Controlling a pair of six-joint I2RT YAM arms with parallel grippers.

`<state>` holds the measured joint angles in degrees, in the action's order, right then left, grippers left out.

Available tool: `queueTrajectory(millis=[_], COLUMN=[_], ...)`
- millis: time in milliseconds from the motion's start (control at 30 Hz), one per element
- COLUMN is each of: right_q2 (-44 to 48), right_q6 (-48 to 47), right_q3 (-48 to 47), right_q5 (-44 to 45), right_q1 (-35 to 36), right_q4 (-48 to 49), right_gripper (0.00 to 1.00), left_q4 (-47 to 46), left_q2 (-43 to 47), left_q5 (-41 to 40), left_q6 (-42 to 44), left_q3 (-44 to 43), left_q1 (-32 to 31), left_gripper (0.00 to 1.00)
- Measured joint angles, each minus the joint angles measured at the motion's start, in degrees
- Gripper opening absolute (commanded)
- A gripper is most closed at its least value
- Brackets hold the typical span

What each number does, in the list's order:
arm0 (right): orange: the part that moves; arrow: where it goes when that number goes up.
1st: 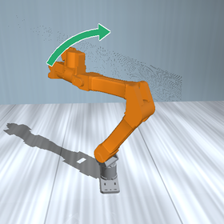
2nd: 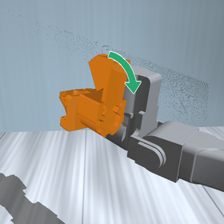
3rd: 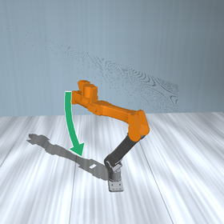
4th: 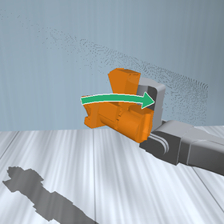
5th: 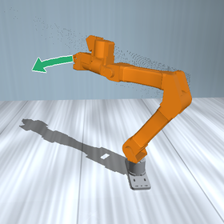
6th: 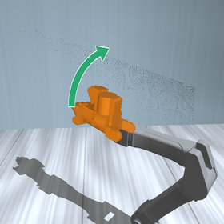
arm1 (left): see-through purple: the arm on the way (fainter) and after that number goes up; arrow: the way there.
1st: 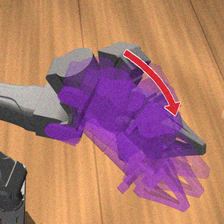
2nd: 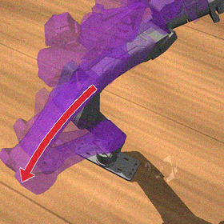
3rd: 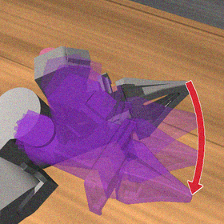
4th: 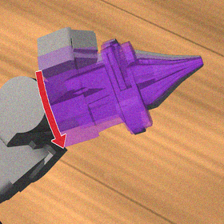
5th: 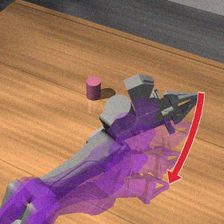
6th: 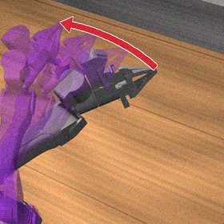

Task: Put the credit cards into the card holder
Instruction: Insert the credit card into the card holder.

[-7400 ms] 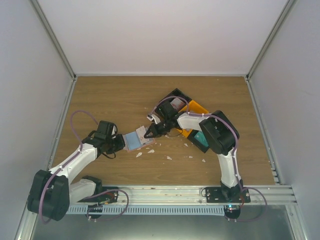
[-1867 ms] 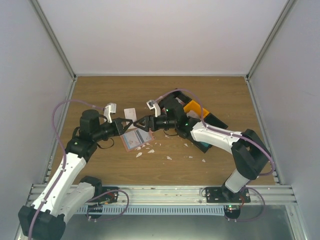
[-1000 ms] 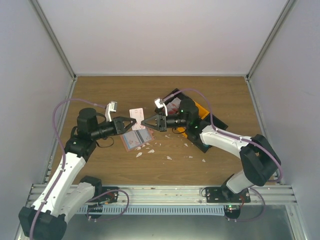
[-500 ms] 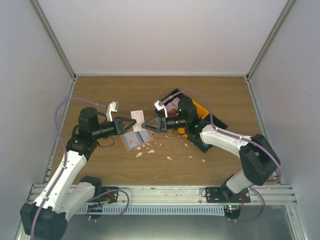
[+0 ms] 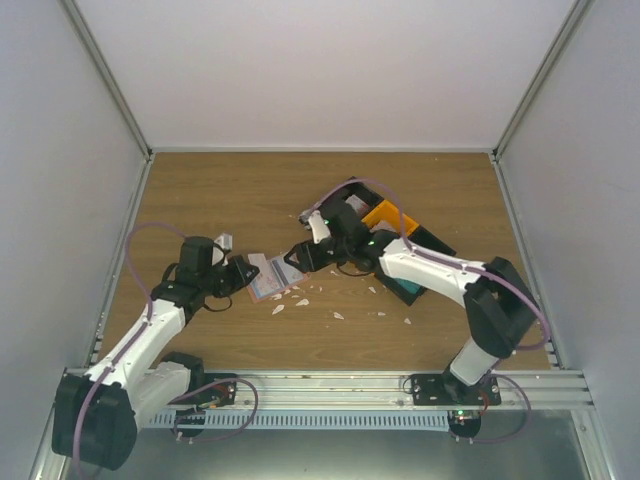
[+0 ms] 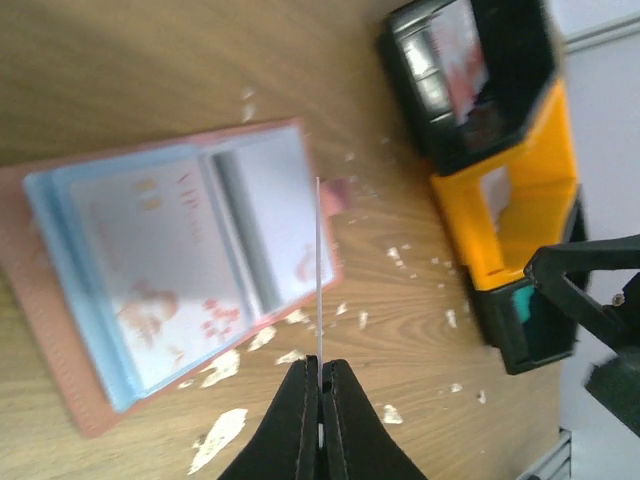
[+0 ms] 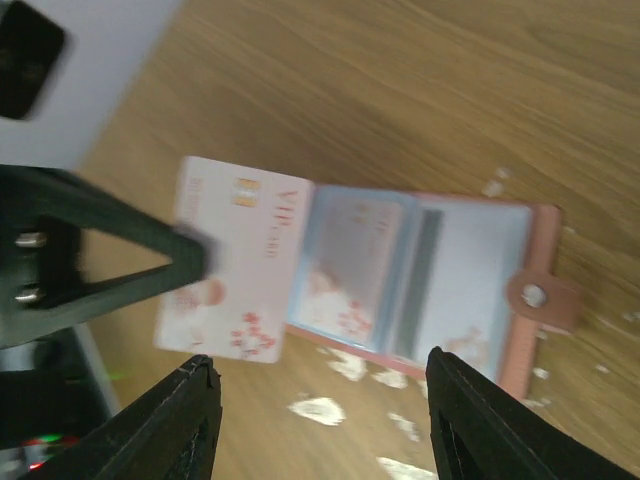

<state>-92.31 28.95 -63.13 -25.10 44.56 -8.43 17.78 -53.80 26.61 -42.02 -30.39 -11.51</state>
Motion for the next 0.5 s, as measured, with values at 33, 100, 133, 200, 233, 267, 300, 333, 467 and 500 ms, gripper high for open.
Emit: queueTrajectory(millis=[33,100,133,200,233,267,300,333,467,500], right_q2=[-1.6,-4.9,-6.5,-9.5,-11.0,-12.4,-13.6,-15.2,-18.7,-19.1], right_q6=[-1.1,-2.6,-3.1,-3.9,-4.2,-4.5,-4.7,-5.0,-5.3,-5.4], right_q3=[-1.4,-3.4,-4.1,-5.2,-5.7,-6.3,-6.8,-7.6,-9.1,-9.3], right_q5=[2.9,7.7,9.9,13.3,14.6,15.9,16.7,17.7,19.2,19.3], right_q1=[0.9,2.3,2.8,3.4,3.6,3.6,3.6,3.5,3.5,3.5], right_q4=[-2.2,-5.6,-6.9,-9.3,-10.3,-11.2,-11.8,-12.4,-13.3,-13.5], right_gripper=[0.57,0.57,0.56,0.56,0.56,0.56,0.56,0.56,0.56,0.55], left_q4=[-0.2,-1.0,-1.8,-3.7,-4.6,-5.6,-7.1,-8.3,-12.3,-13.4], left_q2=[-0.4,-1.3,-1.5,-1.7,-1.9,-2.0,-2.1,-2.3,-3.7,-4.3], left_q5=[-0.5,-1.1,-1.4,-1.9,-2.1,-2.2,-2.2,-2.2,-2.1,-2.1], left_q6=[-0.5,-1.5,-2.1,-3.2,-3.8,-4.3,-5.1,-5.6,-7.3,-7.6], left_q3=[1.0,2.7,3.6,5.1,5.7,6.3,7.1,7.9,10.0,10.2], left_q1=[0.0,0.0,0.0,0.0,-0.1,-0.1,-0.1,-0.1,-0.4,-0.4], left_gripper=[0.0,0.0,0.0,0.0,0.0,0.0,0.0,0.0,0.0,0.0])
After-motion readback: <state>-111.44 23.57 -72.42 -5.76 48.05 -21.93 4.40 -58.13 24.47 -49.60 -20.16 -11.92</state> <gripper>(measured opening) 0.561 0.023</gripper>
